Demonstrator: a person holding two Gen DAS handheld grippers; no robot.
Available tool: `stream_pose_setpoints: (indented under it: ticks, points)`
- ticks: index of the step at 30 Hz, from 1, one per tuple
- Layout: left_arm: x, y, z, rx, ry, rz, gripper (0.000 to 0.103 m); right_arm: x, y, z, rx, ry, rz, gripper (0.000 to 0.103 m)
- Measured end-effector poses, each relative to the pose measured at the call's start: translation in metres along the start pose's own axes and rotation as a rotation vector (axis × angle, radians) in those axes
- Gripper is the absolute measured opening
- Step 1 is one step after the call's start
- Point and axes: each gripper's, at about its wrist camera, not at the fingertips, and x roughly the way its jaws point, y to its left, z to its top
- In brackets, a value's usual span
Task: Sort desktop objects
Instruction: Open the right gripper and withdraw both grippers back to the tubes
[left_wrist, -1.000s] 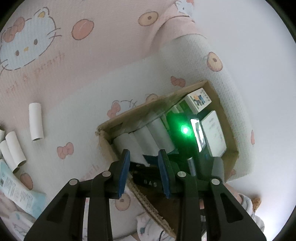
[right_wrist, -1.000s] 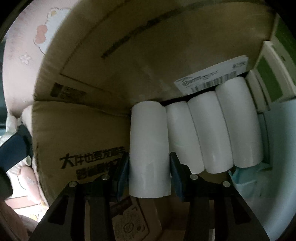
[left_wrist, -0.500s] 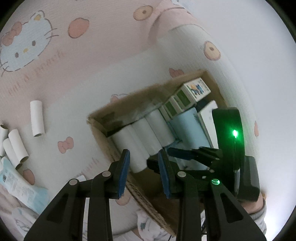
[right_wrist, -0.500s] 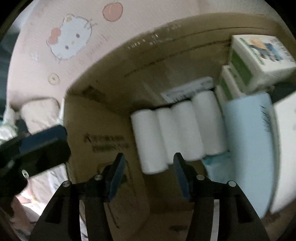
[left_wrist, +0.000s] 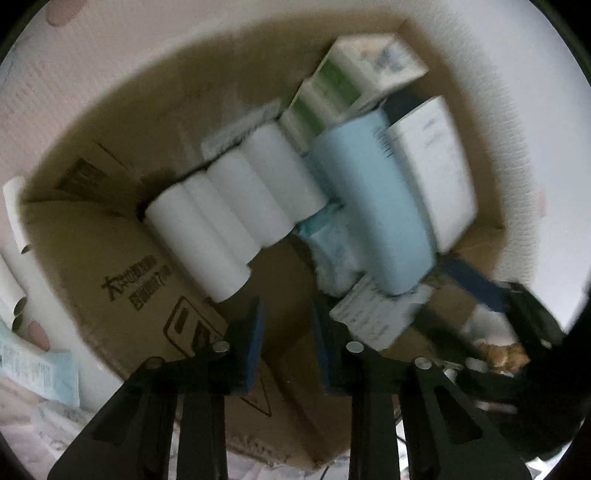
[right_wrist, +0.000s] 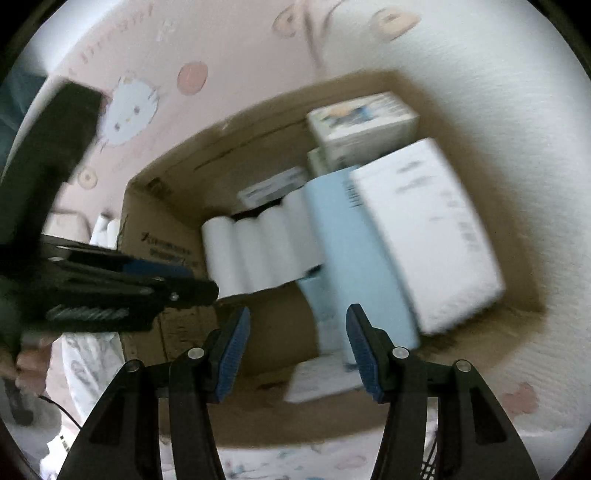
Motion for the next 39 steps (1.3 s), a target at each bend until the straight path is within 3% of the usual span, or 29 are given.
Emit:
stream_pose_setpoints:
  ticks: [4, 6, 11, 20, 21, 27, 36, 39]
  points:
    - [0.023, -0.007, 0.007, -0.017, 0.086, 0.085, 0.021, -0.004, 0.006, -0.006, 0.021, -0.051, -0.034, 0.039]
    - [0.038, -0.012, 0.01, -0.014, 0.138, 0.14, 0.021, 0.001, 0.005, -0.006, 0.023, -0.055, -0.056, 0.038]
    - [0.064, -0.01, 0.012, -0.066, 0.201, 0.194, 0.021, 0.0, 0.001, -0.011, 0.044, -0.051, -0.025, 0.039]
    - [0.07, -0.003, 0.011, -0.105, 0.167, 0.256, 0.021, 0.01, 0.0, -0.012, 0.05, -0.038, -0.055, 0.039]
    - [0.071, -0.002, 0.015, -0.032, 0.148, 0.282, 0.021, 0.011, 0.0, -0.011, 0.05, -0.037, -0.055, 0.039]
    - [0.071, -0.003, 0.006, -0.011, 0.166, 0.222, 0.025, 0.014, 0.004, -0.012, 0.044, -0.022, -0.051, 0.039]
    - [0.016, -0.015, -0.027, 0.121, -0.016, 0.205, 0.045, 0.012, 0.016, -0.014, 0.019, -0.029, -0.074, 0.039]
    - [-0.003, -0.02, -0.043, 0.189, -0.104, 0.264, 0.053, 0.008, 0.023, -0.014, 0.005, -0.037, -0.076, 0.039]
